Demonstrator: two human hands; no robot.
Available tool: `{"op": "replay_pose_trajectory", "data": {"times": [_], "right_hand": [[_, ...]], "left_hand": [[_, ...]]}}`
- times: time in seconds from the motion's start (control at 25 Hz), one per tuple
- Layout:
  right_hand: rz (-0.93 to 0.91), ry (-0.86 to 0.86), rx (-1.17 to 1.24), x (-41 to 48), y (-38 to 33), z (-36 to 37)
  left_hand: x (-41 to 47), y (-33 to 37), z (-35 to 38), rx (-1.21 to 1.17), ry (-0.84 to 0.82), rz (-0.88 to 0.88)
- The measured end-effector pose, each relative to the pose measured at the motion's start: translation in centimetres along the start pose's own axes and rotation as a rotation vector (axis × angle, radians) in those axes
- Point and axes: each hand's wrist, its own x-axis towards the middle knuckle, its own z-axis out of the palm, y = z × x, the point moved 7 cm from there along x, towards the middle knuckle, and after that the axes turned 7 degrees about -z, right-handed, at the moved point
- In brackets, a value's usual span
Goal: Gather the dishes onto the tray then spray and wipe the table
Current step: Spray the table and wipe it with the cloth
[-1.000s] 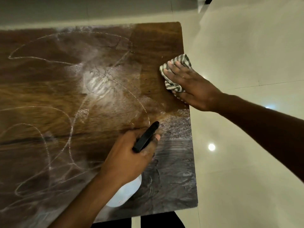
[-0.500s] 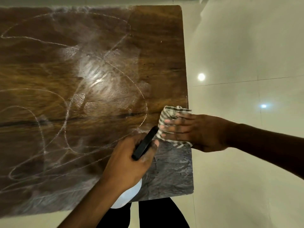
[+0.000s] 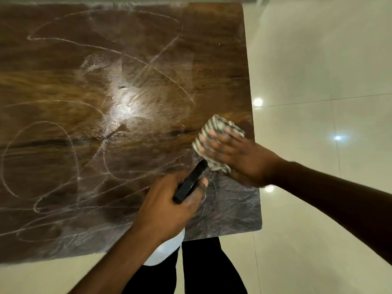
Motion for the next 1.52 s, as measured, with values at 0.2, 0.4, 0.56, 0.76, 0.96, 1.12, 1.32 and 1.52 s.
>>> {"op": "replay_pose_trajectory", "data": {"times": [0.2,0.4,0.56,0.76,0.96,1.12,1.32,1.52], "right_hand": [[0.170,0.104,0.061,-5.2,3.8,-0.4],[0.518,0.206,0.324,-1.1,3.6,-1.2],[0.383,0.189,0.258,-3.9,2.3,0.2],[0.366,0.196,0.247,-4.0,2.0,1.2],[0.414,0.205,0.378,-4.0,1.9,0.9],[0.178,0.093,0.306,-4.5,-4.5,2.0],[-0.279,-0.204,-0.043,-11.0,-9.1,5.3],[0.345,0.163,0.157,-6.4,-3.6,2.9]], "left_hand": [[-1.7,-0.8,0.1,0.088,-0.022,0.071],[-3.4,-2.3,1.4,0.118,-0.043,0.139],[-5.3,-3.9,2.8,0.087,-0.013,0.190],[-6.1,-7.2,5.4,0.109,0.042,0.159],[-7.5,-9.3,7.7,0.036,0.088,0.158],[-8.0,-9.9,8.6,0.030,0.155,0.142],[-8.9,-10.3,9.7,-0.019,0.159,0.145],[-9.6,-10.5,10.9,0.029,0.168,0.151]]}}
